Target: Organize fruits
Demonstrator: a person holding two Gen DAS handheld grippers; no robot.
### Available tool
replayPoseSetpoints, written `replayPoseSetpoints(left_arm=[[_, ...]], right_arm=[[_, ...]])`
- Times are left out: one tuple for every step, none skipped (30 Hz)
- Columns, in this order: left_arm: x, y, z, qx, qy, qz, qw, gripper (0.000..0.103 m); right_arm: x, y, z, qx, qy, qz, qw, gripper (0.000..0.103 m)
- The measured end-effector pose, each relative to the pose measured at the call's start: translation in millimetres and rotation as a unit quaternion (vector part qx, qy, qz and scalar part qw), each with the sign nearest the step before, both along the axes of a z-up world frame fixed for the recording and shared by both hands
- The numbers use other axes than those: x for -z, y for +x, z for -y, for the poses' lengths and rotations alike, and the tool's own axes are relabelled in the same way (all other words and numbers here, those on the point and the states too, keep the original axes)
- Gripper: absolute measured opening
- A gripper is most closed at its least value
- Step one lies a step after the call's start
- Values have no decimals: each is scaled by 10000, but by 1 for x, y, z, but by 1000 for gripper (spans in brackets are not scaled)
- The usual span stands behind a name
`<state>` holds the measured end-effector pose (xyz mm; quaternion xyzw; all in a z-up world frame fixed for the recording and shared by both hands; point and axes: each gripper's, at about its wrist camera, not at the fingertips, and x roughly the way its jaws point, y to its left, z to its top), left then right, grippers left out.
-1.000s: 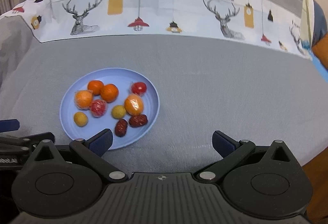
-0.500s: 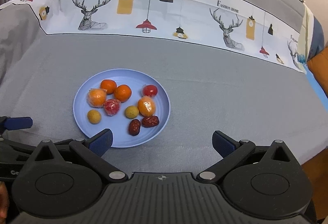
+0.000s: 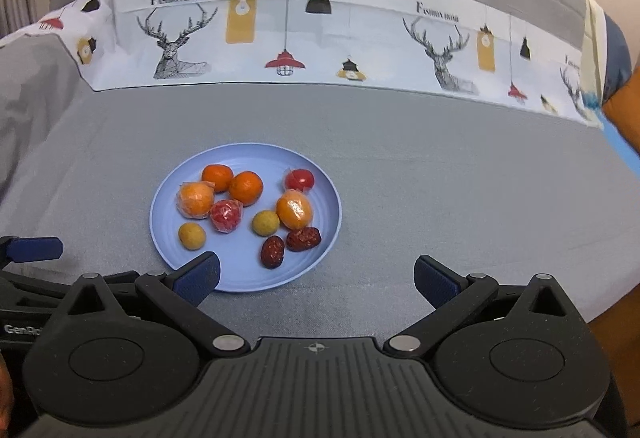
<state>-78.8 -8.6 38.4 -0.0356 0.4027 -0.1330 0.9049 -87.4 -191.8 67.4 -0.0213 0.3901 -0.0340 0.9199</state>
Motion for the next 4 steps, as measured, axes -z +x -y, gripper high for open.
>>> replayPoseSetpoints(left_arm=[[0,-1,-1,-37,5,36,10000,102],[-1,-2,-1,-81,22,69,9999,102],[-2,-3,-1,-102,44,92,9999,102],[-5,-4,0,-127,86,123,9998,102]], right_arm=[[0,-1,2,-15,79,39,10000,102],[0,-3,2,-46,112,93,9999,102],[0,-6,3,-80,132,162,9997,102],[1,-8,4,-102,157,201,9996,102]])
